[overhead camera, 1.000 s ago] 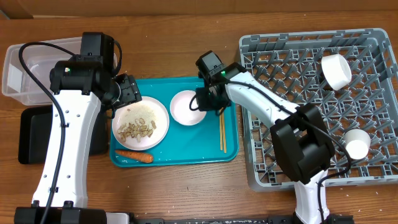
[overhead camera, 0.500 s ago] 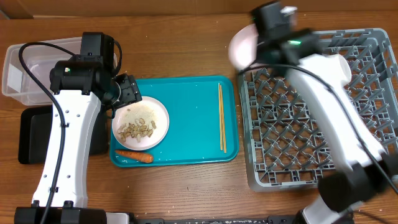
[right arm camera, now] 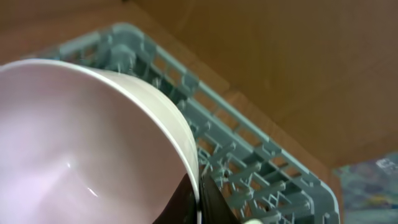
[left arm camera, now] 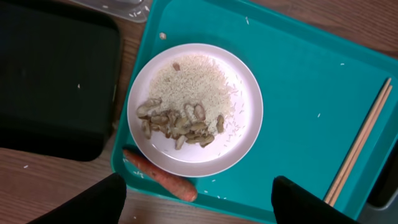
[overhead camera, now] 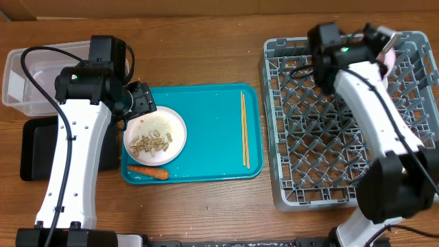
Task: Sort waste into correct bins and load items into the dishwasher
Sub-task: 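Carry the pink bowl with right gripper and place it in the rack, then move right gripper to the wooden chopsticks on the tray and grasp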
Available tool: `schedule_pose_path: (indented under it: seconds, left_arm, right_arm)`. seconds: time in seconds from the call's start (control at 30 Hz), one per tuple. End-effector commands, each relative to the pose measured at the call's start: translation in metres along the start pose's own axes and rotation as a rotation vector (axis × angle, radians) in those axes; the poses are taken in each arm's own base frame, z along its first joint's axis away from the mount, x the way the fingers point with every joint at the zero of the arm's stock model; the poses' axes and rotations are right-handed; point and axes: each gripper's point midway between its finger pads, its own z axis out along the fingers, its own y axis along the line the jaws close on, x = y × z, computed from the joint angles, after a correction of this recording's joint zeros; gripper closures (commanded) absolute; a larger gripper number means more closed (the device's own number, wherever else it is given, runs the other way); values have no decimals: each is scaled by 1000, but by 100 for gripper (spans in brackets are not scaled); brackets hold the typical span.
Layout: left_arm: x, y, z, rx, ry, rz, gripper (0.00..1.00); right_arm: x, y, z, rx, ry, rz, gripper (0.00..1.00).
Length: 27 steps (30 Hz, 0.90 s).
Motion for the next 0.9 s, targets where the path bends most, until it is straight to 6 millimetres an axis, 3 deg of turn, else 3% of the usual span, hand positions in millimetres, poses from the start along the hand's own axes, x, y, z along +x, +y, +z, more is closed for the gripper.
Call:
schedule_pose_path:
  seconds: [0.0, 0.23, 0.53, 0.77, 0.87]
  left_arm:
    - [-3, -1, -4, 12, -16, -16, 23]
    - [-3, -2, -4, 13, -18, -16, 23]
    - [-3, -2, -4, 13, -18, -16, 23]
    - [-3, -1, -4, 12, -16, -15, 22]
    - [-3, -1, -4, 12, -16, -15, 22]
  right_arm:
    - [22, 11, 7, 3, 5, 0, 96]
    - [60, 32, 6, -66, 75, -47, 96]
    - [69, 46, -13, -127, 76, -78, 96]
    - [94, 60, -21, -225, 208, -101, 80]
    - [109, 68, -30, -283, 288, -119, 64]
